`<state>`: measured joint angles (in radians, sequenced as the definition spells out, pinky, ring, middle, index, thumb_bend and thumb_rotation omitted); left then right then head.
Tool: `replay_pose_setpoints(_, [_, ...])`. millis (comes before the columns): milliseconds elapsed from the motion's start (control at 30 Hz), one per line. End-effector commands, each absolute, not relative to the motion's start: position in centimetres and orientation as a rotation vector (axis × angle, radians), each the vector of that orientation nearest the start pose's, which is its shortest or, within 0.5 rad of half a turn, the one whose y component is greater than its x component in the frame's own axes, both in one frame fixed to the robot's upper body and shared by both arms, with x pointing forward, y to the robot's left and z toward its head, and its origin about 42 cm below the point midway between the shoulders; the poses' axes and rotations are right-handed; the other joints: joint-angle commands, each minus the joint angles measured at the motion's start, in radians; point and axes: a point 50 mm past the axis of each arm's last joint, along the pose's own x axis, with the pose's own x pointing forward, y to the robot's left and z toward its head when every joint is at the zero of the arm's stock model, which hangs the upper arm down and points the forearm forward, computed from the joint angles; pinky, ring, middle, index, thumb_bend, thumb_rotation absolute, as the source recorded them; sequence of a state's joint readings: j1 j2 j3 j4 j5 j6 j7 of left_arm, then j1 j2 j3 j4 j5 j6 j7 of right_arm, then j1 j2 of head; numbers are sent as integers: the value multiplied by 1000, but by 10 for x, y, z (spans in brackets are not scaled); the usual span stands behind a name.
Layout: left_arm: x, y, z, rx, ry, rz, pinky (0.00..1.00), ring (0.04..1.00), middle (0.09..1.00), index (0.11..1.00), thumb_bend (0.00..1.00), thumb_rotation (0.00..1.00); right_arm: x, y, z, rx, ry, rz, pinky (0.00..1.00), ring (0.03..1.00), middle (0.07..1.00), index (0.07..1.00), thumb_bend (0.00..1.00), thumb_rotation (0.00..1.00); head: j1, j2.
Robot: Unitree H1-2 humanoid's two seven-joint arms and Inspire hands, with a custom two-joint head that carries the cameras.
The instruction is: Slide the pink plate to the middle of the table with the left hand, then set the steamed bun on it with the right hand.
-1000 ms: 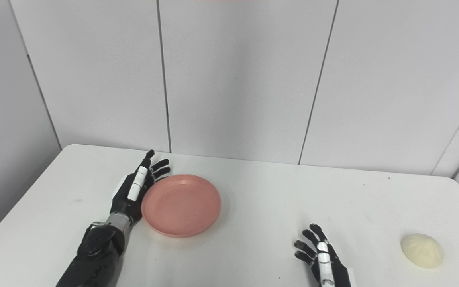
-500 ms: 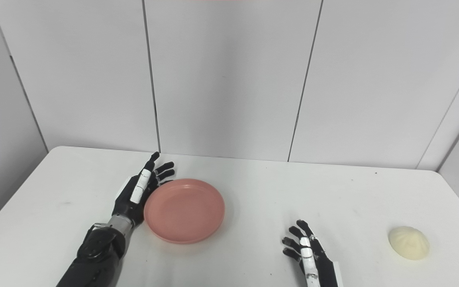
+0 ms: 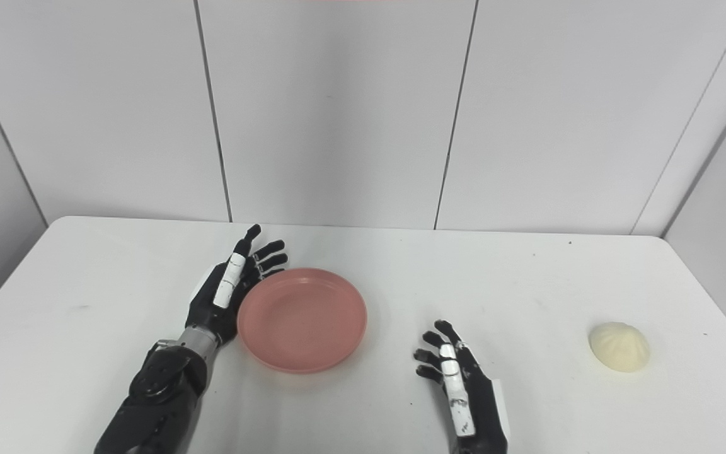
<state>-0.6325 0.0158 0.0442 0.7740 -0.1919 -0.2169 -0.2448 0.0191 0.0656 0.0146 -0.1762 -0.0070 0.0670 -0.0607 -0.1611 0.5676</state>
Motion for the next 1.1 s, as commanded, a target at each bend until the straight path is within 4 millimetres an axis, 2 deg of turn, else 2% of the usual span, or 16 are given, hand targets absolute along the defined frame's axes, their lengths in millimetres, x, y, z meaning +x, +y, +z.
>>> replay_pose_setpoints(0, [460,153,121,-164,-10,-336,772,834,851,991,1000,815,282,-183,152,61,-146,-52,690,729,809,838,749,932,-11,1])
replay_pose_setpoints(233, [457,148,123,-187,-7,-326,739,837,841,978,998,827,282,-175,155,58,-144,-47,677,719,802,839,732,945,-54,4])
replay_pose_setpoints(533, [455,147,119,-189,5,-327,805,853,837,986,993,820,282,-173,155,-3,-157,-44,659,730,813,853,670,986,-94,1])
replay_pose_setpoints(633, [456,147,118,-192,8,-328,818,852,840,986,988,828,283,-174,155,-1,-157,-52,660,737,820,858,680,988,-107,-7])
replay_pose_setpoints(733, [457,147,115,-194,15,-329,825,855,838,986,999,830,285,-178,161,46,-171,-85,661,746,844,858,730,961,-113,-14])
replay_pose_setpoints(900, [459,149,114,-193,15,-327,817,849,835,989,999,831,294,-200,187,46,-249,-121,690,772,851,864,783,909,-116,-21])
replay_pose_setpoints(967, [460,151,113,-194,17,-327,828,850,839,987,998,833,298,-220,205,-62,-294,-127,706,797,852,879,812,910,-120,-25])
replay_pose_setpoints(1067, [462,152,111,-193,23,-328,834,856,840,989,1000,832,293,-243,253,-305,-340,-140,706,823,849,888,822,907,-131,-34])
